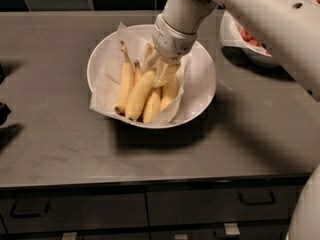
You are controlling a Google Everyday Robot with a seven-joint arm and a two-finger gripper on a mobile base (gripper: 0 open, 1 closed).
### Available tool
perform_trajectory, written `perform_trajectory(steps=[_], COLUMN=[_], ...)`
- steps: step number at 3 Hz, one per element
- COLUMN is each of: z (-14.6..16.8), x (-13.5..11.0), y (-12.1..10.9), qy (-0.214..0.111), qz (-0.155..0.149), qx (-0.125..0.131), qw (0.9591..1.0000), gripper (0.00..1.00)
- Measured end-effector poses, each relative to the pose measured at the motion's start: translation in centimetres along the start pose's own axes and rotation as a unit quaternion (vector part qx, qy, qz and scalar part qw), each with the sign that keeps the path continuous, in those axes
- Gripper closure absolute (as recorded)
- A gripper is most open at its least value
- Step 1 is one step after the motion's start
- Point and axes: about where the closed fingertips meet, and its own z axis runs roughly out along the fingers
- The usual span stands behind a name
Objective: Pick banana from white bowl
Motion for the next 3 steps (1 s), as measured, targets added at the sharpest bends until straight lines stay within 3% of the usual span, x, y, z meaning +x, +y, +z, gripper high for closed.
perform_trajectory(steps=[1,3], z=[-1.8,-5.0], x=[-0.3,0.2], y=[-0.3,0.5], qy=[0.027,0.055], qz=[0.01,0.058], qx=[0.02,0.062], qw=[0.9994,0.9949], gripper=[1.0,1.0])
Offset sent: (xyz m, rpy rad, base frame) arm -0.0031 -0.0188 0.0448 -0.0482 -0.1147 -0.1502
